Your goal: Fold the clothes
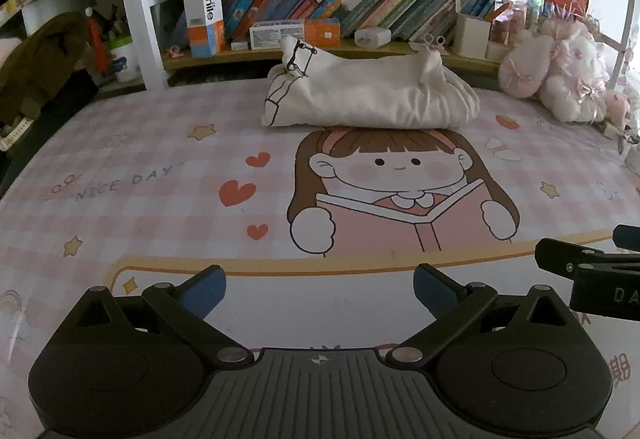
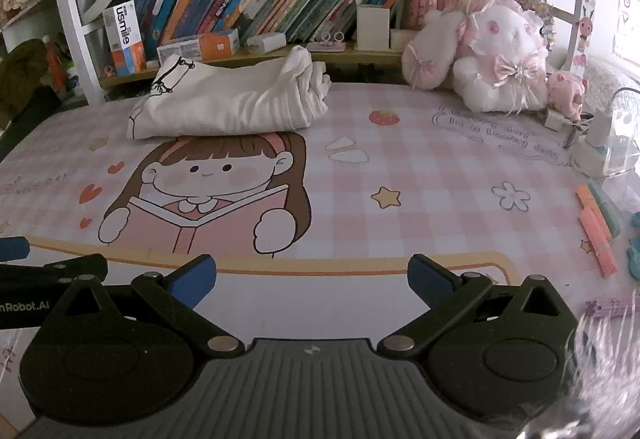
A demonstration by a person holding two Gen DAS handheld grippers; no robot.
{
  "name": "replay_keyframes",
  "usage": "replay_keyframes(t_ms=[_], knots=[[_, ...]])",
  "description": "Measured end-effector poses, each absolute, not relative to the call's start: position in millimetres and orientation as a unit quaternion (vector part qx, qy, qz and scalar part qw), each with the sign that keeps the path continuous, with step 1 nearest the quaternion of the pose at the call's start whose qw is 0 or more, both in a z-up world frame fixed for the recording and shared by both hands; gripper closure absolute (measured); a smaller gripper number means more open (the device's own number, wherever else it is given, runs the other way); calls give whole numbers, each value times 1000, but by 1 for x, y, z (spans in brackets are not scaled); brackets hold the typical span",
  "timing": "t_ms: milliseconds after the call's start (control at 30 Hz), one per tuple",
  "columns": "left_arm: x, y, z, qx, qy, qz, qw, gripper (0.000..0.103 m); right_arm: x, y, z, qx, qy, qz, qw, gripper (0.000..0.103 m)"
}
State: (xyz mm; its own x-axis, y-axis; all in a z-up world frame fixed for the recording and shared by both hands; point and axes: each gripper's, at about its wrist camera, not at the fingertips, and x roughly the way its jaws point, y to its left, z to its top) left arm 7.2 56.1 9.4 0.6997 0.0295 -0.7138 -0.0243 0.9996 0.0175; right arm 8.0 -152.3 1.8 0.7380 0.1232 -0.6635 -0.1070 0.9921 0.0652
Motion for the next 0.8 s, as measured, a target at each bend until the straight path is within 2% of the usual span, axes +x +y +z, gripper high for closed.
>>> replay_keyframes(t_ms=[800], knots=[[14,64,3,-22,402,15,915,0,13,-149,-4,13,364,57,930,0]])
